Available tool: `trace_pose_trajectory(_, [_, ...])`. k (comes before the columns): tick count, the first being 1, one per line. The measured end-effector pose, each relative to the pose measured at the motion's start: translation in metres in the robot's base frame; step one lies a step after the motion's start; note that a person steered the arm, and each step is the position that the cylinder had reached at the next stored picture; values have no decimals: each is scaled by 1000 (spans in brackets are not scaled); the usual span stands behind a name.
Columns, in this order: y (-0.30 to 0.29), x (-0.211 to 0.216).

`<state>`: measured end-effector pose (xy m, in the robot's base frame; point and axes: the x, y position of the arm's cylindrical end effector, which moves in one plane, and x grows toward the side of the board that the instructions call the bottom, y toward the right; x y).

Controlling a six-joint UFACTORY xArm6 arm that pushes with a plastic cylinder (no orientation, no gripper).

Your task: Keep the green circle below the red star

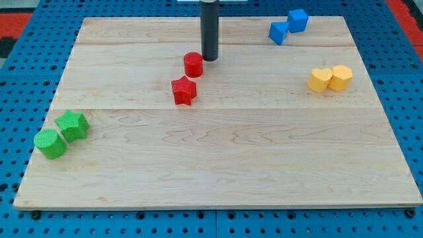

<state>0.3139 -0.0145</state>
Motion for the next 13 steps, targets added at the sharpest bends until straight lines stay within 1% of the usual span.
trace_pose_trajectory(2, [-27,10])
trace_pose_trajectory(3, [-14,-16])
trace_pose_trajectory(4, [-52,-47])
trace_pose_trajectory(5, [-177,-32])
trace_pose_trajectory(6, [-239,48])
trace_pose_trajectory(7, [-273,123])
trace_pose_trajectory(8, [-283,187])
trace_pose_trajectory(9, [-253,209])
trace_pose_trajectory(10, [-207,232])
trace_pose_trajectory(11, [-185,255])
trace_pose_trajectory(12, [-175,265])
trace_pose_trajectory(13, [-137,246])
